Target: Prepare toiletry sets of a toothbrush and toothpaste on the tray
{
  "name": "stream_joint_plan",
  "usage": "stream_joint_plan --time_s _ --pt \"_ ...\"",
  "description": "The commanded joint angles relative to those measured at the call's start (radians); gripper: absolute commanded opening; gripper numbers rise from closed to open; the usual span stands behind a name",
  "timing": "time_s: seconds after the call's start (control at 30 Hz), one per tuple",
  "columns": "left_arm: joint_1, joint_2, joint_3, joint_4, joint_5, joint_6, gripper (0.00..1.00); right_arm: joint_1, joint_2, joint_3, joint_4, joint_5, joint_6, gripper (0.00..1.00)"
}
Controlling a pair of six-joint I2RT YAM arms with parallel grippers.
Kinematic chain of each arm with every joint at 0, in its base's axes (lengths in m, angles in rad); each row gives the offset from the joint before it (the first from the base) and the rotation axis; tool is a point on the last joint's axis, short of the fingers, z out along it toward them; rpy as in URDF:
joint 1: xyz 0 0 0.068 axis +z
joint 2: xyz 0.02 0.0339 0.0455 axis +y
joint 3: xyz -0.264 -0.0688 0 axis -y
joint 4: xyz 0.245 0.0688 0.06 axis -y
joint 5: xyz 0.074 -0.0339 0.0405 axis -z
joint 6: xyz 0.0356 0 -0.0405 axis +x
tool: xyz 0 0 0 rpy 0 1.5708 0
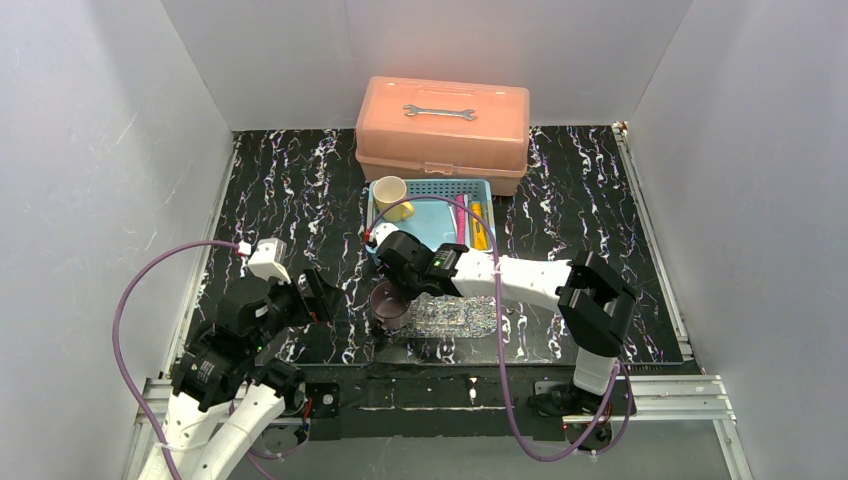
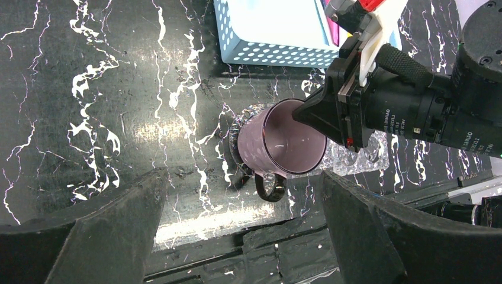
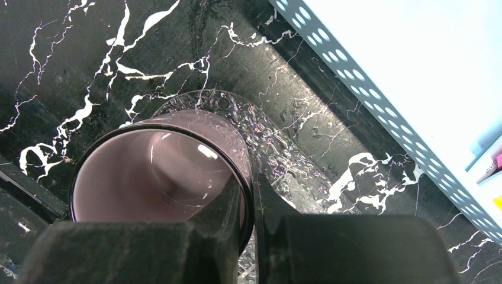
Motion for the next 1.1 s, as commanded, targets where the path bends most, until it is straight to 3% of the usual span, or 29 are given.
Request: stream_joint_plan --time_s 0.0,0.2,0.6,1.07 --pt "-0.002 0.012 0.011 -0.009 -0.01 0.0 0.99 -0.007 -0.01 -0.005 0.065 0.023 0.013 0.05" --pt "-0.002 0.014 0.01 -0.008 -0.01 0.001 0.99 -0.007 -0.014 -0.005 0.063 0.023 0.013 0.11" --pt "-0.002 0.02 0.011 -0.007 -0.006 0.003 0.99 -0.007 -0.036 0.001 0.052 0.044 0.025 0.36" --pt "-0.002 0.02 0.009 -0.006 -0.005 0.003 0.99 -0.008 -0.089 0.146 -0.074 0.195 0.007 0.59"
